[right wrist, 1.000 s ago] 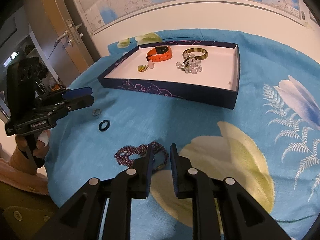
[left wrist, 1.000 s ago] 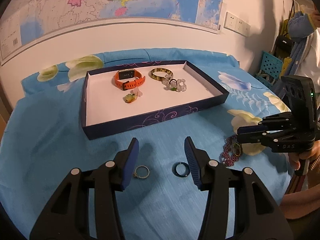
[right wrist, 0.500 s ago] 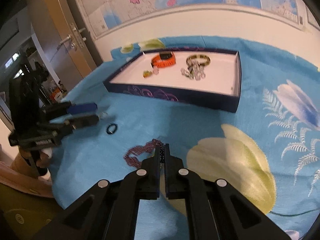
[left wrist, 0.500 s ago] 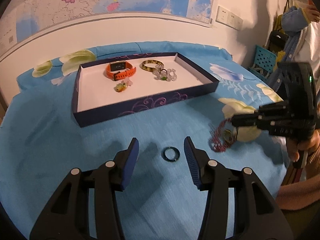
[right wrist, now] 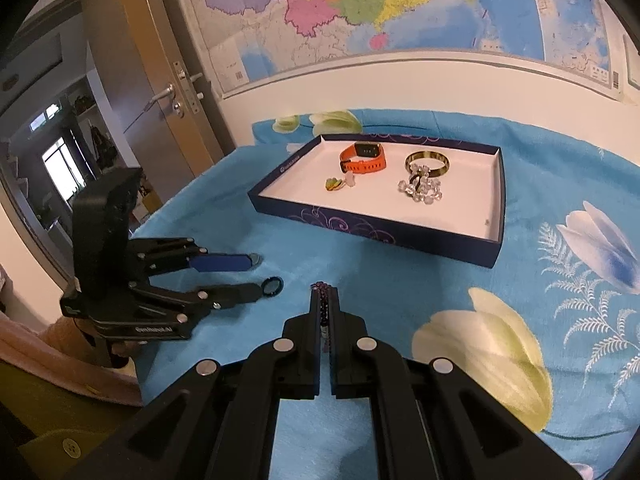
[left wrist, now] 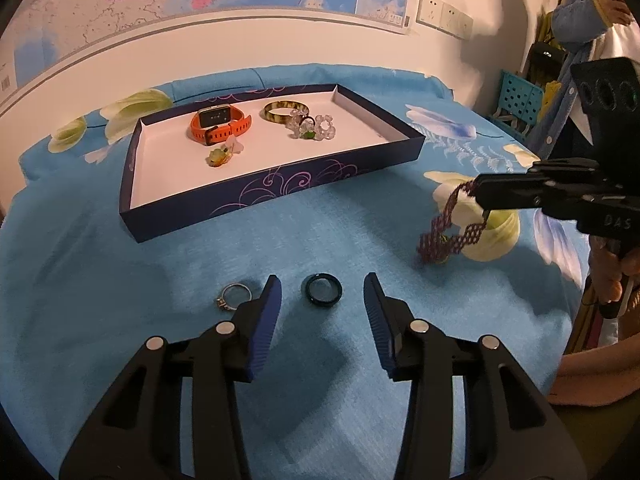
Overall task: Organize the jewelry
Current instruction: 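Lift the beaded bracelet with the right tool while the left tool grasps the black ring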
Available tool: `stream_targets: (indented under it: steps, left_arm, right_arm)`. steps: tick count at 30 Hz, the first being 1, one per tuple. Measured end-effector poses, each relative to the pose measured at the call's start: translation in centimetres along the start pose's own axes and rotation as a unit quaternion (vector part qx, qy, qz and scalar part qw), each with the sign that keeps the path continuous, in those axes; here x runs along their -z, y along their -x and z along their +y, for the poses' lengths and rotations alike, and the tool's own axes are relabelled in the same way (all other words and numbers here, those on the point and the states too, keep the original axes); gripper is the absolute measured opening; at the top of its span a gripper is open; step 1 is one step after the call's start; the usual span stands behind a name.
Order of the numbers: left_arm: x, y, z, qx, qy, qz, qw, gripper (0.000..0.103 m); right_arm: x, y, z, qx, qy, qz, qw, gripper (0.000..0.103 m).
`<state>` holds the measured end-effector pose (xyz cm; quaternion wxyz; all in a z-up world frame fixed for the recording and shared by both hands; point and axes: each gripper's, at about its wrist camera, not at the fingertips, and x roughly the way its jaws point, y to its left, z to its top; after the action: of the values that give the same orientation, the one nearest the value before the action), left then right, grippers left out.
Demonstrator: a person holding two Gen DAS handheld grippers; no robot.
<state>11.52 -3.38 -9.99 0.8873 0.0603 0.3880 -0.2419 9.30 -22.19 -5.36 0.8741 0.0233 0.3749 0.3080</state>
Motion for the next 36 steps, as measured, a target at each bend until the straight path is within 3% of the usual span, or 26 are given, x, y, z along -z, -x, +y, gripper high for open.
stream_targets:
  steps: [15, 29, 36]
  left_arm:
    - [-0.3, -1.9, -0.4, -0.009, 0.003, 0.028, 0.9996, 0.035]
    - [-0.3, -2.0, -0.3, -0.014, 0.011, 0.028, 0.9995, 0.023]
    - [-0.3, -1.9, -0.2, -0.014, 0.011, 0.027, 0.9995, 0.023]
  right_arm:
    - [-1.0, -0.5, -0.2, -0.007, -0.010, -0.016, 1.000, 0.002]
    - [-1.1, -1.0, -0.3, -0.009, -0.017, -0.014, 1.000, 0.002]
    - [-1.1, -1.1, -0.5, -0.010, -0.018, -0.016, 1.000, 0.002]
